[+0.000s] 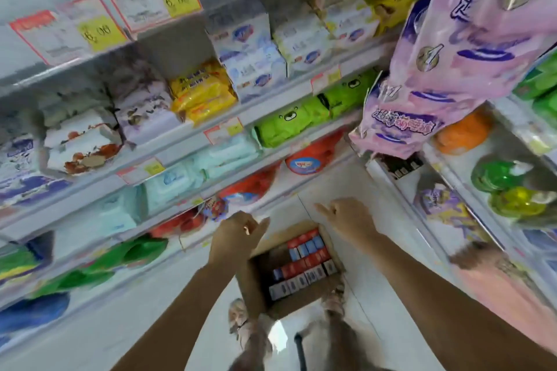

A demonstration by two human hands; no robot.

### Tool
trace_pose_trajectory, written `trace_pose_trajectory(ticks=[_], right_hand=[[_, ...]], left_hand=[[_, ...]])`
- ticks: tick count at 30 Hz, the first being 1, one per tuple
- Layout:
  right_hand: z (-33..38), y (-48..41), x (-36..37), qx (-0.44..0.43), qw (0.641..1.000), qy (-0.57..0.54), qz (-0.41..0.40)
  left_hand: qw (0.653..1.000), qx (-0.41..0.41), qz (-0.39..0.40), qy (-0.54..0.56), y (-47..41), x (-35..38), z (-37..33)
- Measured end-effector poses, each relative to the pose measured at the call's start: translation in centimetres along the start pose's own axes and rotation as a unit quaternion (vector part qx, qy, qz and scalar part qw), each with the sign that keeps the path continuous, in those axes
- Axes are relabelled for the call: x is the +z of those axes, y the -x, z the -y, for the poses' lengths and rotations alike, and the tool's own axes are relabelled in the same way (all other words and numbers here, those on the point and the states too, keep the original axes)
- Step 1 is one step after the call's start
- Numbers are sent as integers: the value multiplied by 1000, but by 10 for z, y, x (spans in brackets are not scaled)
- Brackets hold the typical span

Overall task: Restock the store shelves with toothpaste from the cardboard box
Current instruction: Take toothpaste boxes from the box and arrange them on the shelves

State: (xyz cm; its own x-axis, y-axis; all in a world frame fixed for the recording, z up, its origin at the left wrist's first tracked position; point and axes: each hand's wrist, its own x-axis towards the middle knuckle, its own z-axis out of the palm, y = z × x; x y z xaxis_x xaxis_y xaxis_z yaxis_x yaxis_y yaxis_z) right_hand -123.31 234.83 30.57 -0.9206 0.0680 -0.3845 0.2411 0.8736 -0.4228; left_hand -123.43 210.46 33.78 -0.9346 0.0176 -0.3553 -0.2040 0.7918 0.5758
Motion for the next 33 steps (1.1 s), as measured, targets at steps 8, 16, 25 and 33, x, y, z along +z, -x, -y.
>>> trace_pose_trajectory(ticks=[8,16,25,33], right_hand=[[-83,-21,189,139,979,-31,146],[-132,-68,329,139,980,-13,142],[-128,-99,437,165,979,-43,110],[-109,-103,477,186,979,-49,62]], left_hand=[[977,-98,176,-63,-24,131,125],[978,-109,170,-60,-62,246,245],[985,-55,65,-152,-64,310,318],[993,-93,22,-75,-74,308,314]])
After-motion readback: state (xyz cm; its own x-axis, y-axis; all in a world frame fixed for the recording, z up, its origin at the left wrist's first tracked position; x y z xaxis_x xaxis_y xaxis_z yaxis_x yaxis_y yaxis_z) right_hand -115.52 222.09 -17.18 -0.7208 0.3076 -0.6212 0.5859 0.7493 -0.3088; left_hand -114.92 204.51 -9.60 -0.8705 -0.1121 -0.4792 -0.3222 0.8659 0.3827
